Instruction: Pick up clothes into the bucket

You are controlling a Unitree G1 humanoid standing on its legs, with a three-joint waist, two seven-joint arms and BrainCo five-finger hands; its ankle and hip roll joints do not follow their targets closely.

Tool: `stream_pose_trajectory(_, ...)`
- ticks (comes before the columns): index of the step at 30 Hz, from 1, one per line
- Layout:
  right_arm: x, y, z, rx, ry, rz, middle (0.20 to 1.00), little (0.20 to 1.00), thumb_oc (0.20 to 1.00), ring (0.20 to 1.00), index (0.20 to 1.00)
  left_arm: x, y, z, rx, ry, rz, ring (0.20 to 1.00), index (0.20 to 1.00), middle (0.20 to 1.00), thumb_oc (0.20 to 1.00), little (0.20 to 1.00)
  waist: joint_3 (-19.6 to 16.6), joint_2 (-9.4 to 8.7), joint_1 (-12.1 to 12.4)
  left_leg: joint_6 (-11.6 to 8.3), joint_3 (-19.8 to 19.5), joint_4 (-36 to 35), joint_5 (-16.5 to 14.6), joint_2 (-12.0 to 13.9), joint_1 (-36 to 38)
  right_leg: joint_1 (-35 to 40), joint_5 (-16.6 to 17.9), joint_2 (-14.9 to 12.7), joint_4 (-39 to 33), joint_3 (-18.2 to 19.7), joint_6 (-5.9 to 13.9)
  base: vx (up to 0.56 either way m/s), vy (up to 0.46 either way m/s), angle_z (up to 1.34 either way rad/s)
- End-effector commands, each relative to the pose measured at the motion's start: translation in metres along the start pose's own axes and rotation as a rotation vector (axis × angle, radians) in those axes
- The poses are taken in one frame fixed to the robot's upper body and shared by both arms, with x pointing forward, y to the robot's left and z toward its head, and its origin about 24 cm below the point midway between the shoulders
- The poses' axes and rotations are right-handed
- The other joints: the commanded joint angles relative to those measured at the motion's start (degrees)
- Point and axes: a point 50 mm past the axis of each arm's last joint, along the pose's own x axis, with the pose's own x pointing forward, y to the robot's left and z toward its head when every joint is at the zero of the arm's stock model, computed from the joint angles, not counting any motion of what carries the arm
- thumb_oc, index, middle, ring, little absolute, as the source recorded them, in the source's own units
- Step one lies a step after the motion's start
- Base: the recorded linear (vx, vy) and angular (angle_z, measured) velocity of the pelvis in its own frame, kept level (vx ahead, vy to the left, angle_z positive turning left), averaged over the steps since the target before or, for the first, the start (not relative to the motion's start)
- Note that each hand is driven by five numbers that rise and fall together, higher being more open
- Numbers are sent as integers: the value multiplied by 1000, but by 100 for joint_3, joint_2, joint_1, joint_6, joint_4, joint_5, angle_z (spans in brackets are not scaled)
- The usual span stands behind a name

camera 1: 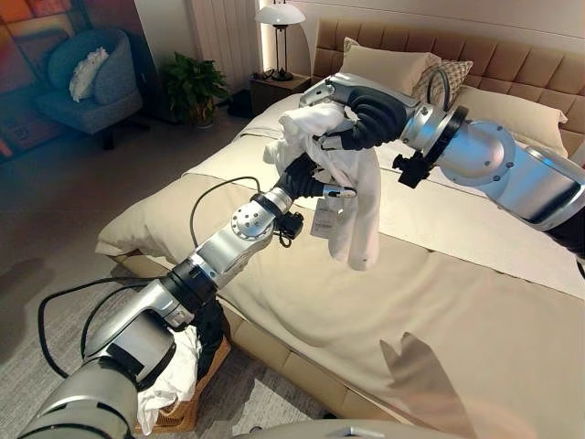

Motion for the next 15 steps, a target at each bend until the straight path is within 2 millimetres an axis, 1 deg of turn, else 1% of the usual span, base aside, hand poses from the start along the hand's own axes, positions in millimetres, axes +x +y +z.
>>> stream_pose_trajectory(1, -3, -29, -3, -16, 2, -148, 200, 200, 200, 200, 200, 7, 10, 23, 28, -103, 4, 1000, 1000, 1000, 1000, 1000, -262, -283, 91, 53, -16, 377, -302, -59, -195, 119, -238, -408, 295, -137, 505, 0, 0, 0)
stream_pose_trajectory(4, -10, -37, -21, -39, 95, -188, 200, 200, 200, 200, 200, 1, 9, 30, 33, -131, -28, 1000, 1000, 1000, 1000, 1000, -267, -293, 125, 51, -54, 367, -292, -64, -193, 148, -233, -408, 287, -169, 500, -2, 5, 1)
stream_pose_trajectory(8, -23, -49, -49, -66, 242, -264, 200, 200, 200, 200, 200, -9, 8, 34, 24, -144, -55, 1000, 1000, 1000, 1000, 1000, -272, -308, 179, 52, -92, 375, -296, -68, -200, 170, -231, -411, 276, -203, 500, -9, 6, 5)
stream_pose_trajectory(9, -29, -55, -58, -93, 293, -285, 200, 200, 200, 200, 200, -14, 9, 37, 23, -156, -59, 1000, 1000, 1000, 1000, 1000, -268, -316, 196, 48, -106, 371, -289, -69, -207, 174, -228, -415, 272, -219, 499, 0, 0, 0)
stream_pose_trajectory(11, -29, -55, -58, -93, 293, -285, 200, 200, 200, 200, 200, -14, 9, 37, 23, -156, -58, 1000, 1000, 1000, 1000, 1000, -269, -316, 192, 47, -108, 372, -289, -69, -207, 174, -228, -415, 272, -220, 499, -4, 2, 2)
stream_pose_trajectory(12, -37, -61, -68, -121, 361, -299, 200, 200, 200, 200, 200, -21, 11, 39, 26, -159, -60, 1000, 1000, 1000, 1000, 1000, -264, -322, 210, 42, -128, 373, -279, -70, -216, 177, -230, -415, 273, -248, 492, -20, 3, 5)
stream_pose_trajectory(13, -43, -65, -75, -140, 401, -312, 200, 200, 200, 200, 200, -26, 14, 41, 23, -168, -55, 1000, 1000, 1000, 1000, 1000, -256, -330, 234, 40, -145, 370, -271, -65, -224, 179, -226, -416, 270, -266, 485, -20, 3, 5)
stream_pose_trajectory(14, -43, -65, -75, -139, 400, -312, 200, 200, 200, 200, 200, -26, 14, 41, 23, -167, -54, 1000, 1000, 1000, 1000, 1000, -257, -329, 230, 40, -146, 369, -271, -65, -224, 180, -226, -416, 270, -266, 485, -17, 1, 4)
stream_pose_trajectory(15, -47, -67, -79, -145, 429, -320, 200, 200, 200, 200, 200, -29, 15, 42, 15, -171, -51, 1000, 1000, 1000, 1000, 1000, -252, -326, 244, 39, -151, 370, -268, -66, -227, 179, -225, -415, 269, -273, 482, -13, 5, 4)
